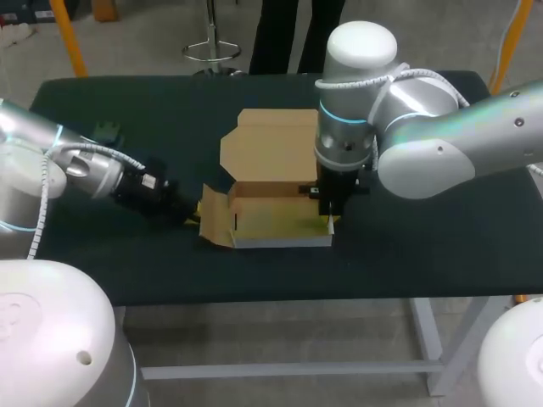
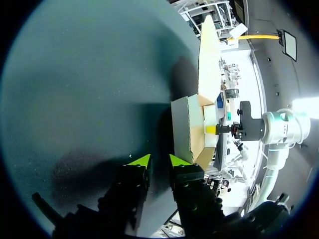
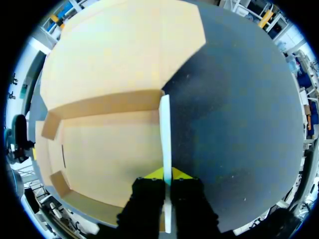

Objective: Assemble the packaging by folding the flat box into shape, placing the metal phone stand inside, and closing the box properly

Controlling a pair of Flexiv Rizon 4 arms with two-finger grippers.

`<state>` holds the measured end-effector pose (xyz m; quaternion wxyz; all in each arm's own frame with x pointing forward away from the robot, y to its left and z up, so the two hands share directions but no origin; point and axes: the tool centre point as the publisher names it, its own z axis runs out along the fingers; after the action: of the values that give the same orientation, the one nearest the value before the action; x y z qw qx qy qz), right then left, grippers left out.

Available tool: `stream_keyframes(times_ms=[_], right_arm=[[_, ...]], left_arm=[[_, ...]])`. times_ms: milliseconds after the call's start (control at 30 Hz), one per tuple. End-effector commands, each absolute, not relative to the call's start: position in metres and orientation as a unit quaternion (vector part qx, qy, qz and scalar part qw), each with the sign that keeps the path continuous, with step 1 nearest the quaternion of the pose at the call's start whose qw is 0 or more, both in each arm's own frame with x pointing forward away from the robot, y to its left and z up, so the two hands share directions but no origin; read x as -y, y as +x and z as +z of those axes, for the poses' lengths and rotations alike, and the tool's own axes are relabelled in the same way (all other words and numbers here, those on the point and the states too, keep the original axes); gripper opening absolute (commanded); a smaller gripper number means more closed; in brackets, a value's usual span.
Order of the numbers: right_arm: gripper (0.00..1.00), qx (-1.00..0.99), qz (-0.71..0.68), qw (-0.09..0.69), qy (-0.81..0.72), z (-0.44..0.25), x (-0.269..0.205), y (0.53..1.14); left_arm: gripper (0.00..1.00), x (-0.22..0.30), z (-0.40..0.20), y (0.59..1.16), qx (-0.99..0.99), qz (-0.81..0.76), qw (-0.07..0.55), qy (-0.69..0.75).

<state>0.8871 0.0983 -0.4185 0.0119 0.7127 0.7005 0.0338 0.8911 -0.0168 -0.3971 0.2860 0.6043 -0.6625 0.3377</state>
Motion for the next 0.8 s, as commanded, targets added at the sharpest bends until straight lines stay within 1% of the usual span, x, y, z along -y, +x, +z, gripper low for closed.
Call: stream_keyframes(times_ms=[33, 200, 267, 800], right_arm=[[0.0, -0.701, 0.032, 0.011, 0.712, -0.419, -0.099, 0.888], [0.0, -0.701, 0.032, 0.011, 0.712, -0.419, -0.099, 0.888], [0.0, -0.701, 0.032, 0.011, 0.712, -0.419, -0.099, 0.888], [0.0, -0.701, 0.032, 0.011, 0.712, -0.419, -0.099, 0.888]], left_arm=[[0.26, 0.02, -0.391, 0.89, 0.663, 0.34, 0.287, 0.602], [0.27, 0.026, -0.382, 0.89, 0.662, 0.346, 0.29, 0.598], [0.28, 0.03, -0.38, 0.892, 0.655, 0.345, 0.305, 0.599], [0.32, 0.052, -0.371, 0.895, 0.62, 0.364, 0.338, 0.607]])
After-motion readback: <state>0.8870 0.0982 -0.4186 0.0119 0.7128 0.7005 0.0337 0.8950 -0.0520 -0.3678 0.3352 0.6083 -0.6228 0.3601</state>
